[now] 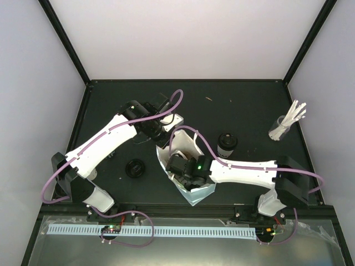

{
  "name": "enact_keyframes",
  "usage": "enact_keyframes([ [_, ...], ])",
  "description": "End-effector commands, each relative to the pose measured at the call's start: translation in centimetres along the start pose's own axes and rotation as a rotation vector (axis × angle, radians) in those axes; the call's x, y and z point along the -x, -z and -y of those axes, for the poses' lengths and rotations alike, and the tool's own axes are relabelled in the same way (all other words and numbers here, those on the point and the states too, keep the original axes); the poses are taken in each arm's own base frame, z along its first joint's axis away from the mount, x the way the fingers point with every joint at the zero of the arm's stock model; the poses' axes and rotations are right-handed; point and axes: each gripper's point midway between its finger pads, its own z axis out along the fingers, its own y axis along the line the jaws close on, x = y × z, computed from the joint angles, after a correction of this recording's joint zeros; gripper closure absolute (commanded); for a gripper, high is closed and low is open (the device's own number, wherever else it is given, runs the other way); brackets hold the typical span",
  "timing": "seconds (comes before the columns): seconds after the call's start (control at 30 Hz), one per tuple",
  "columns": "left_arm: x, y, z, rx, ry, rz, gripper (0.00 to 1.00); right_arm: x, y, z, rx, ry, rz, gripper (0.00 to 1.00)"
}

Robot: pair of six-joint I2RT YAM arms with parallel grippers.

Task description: Pack the takeout coffee

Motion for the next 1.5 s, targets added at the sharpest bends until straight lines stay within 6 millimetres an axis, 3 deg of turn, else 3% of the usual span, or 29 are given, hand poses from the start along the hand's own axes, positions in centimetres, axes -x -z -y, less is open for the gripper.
enact_keyframes([
  [0.0,0.5,0.6,-0.7,0.03,0.021,0.023,0.97,-16.6,-3.2,0.0,-0.006,0.046,-0.641,0.59],
  [0.3,0.5,0.6,-0.8,0.034,0.021,0.02,0.97,-15.7,-1.8,-1.7,0.127,0.012,-0.581,0.59],
  [0.6,0.4,0.5,-0.8,0.035,0.02,0.016,0.97,-13.7,-0.7,-2.1,0.224,-0.052,-0.512,0.59],
  [0.73,0.5,0.6,-0.8,0.035,0.019,0.018,0.97,-13.8,-0.7,-2.2,0.256,-0.062,-0.511,0.59],
  [1.33,0.6,0.8,-0.5,0.025,0.018,0.02,0.97,-13.1,-0.4,-2.9,0.291,-0.037,-0.515,0.59],
  [1.47,0.7,0.7,-0.5,0.022,0.018,0.02,0.97,-13.2,-0.8,-1.1,0.167,-0.024,-0.535,0.6],
])
